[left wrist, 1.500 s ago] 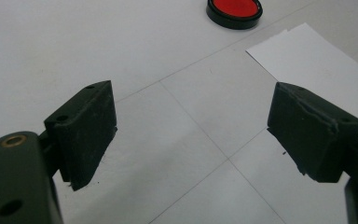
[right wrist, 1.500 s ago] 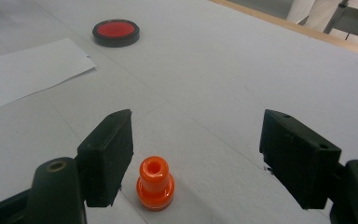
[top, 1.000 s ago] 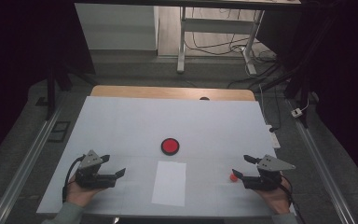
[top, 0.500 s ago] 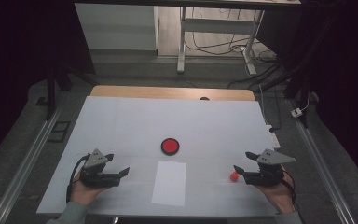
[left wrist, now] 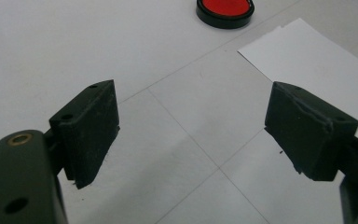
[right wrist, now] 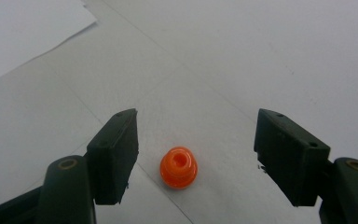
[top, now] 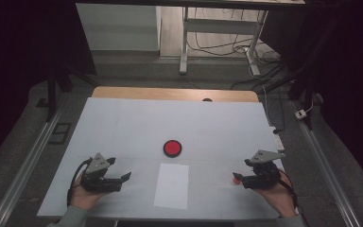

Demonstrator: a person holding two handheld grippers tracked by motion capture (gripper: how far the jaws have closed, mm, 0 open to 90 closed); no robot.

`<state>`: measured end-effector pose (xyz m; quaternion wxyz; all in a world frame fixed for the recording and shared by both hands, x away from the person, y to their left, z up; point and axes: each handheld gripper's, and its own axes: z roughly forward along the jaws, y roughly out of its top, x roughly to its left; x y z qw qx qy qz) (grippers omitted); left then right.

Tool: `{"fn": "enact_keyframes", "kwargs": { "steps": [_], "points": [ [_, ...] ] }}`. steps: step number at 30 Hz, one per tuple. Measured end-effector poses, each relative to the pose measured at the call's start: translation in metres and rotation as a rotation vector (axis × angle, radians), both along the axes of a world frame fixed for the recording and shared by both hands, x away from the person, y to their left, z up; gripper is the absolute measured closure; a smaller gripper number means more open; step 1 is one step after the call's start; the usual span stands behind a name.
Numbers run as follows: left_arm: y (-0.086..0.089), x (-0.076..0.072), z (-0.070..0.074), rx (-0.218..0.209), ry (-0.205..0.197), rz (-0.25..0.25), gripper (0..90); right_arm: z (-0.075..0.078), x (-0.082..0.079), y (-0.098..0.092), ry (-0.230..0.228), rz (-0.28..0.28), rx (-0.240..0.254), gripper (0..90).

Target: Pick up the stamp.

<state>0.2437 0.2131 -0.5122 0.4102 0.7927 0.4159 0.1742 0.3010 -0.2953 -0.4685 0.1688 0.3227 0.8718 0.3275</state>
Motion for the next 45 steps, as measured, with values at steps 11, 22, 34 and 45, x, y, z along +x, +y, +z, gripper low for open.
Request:
{"fn": "enact_keyframes", "kwargs": {
  "steps": [11,22,34,45],
  "points": [
    [0.005,-0.002,0.001,-0.015,0.001,0.004,17.9,-0.018,-0.005,-0.004,-0.001,-0.016,0.005,34.8],
    [0.004,-0.001,-0.001,-0.014,0.006,0.003,17.9,-0.027,-0.008,-0.004,0.001,-0.012,0.0,47.5],
    [0.004,-0.001,-0.001,-0.012,0.005,0.002,17.9,-0.03,-0.008,-0.003,-0.002,-0.013,0.002,66.8],
    [0.004,-0.001,-0.001,-0.014,0.002,0.005,18.1,-0.027,-0.008,-0.003,-0.001,-0.017,0.019,71.8]
  ]
}}
